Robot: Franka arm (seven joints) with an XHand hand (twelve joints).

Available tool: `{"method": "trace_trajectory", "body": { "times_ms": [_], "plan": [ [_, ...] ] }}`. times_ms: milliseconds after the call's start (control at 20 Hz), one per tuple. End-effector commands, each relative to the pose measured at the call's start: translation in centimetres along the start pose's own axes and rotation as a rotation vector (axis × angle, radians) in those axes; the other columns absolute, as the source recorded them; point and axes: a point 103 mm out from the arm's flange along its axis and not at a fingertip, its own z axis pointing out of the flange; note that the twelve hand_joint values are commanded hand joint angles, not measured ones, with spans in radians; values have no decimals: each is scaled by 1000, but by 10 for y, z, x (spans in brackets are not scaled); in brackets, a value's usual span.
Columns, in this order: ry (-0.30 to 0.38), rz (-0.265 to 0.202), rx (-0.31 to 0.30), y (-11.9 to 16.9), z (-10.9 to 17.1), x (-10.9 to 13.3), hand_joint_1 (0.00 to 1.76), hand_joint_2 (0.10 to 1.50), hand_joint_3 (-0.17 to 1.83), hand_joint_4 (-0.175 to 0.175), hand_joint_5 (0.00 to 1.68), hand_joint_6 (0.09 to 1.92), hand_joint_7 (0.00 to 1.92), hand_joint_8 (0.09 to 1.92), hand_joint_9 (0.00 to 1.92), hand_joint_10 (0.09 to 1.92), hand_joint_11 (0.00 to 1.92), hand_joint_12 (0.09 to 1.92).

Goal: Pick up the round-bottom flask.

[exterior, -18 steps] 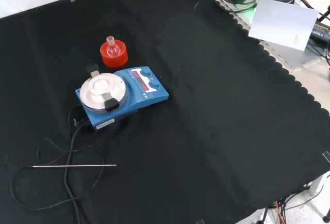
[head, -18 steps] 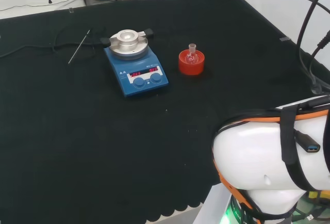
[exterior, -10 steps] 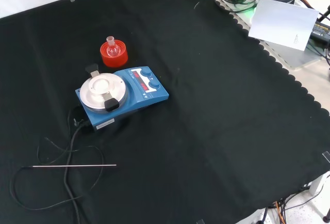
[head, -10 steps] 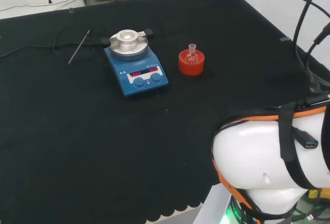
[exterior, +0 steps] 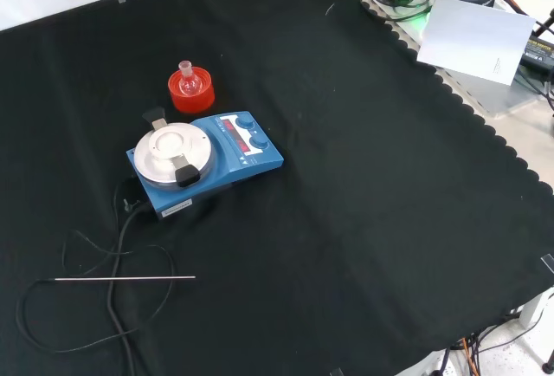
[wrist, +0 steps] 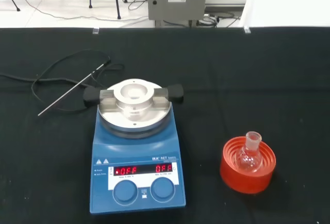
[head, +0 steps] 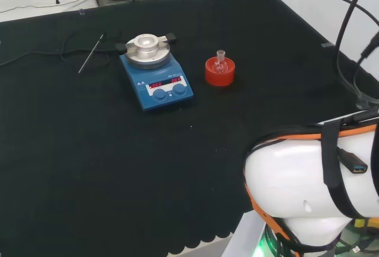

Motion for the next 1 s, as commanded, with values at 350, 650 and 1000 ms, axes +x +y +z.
{"method": "trace_trajectory", "body": {
  "times_ms": [350, 650, 1000],
  "plan": [
    [55, 100, 56, 56, 35, -55, 89, 1239, 315, 6, 168, 87, 41, 433, 126, 597, 0, 1181],
    [92, 147, 64, 96, 59, -85, 97, 1236, 306, 4, 171, 87, 43, 435, 128, 600, 0, 1186],
    [132, 150, 104, 147, 100, -98, 149, 1208, 279, 0, 179, 87, 48, 441, 135, 608, 0, 1197]
  ]
}}
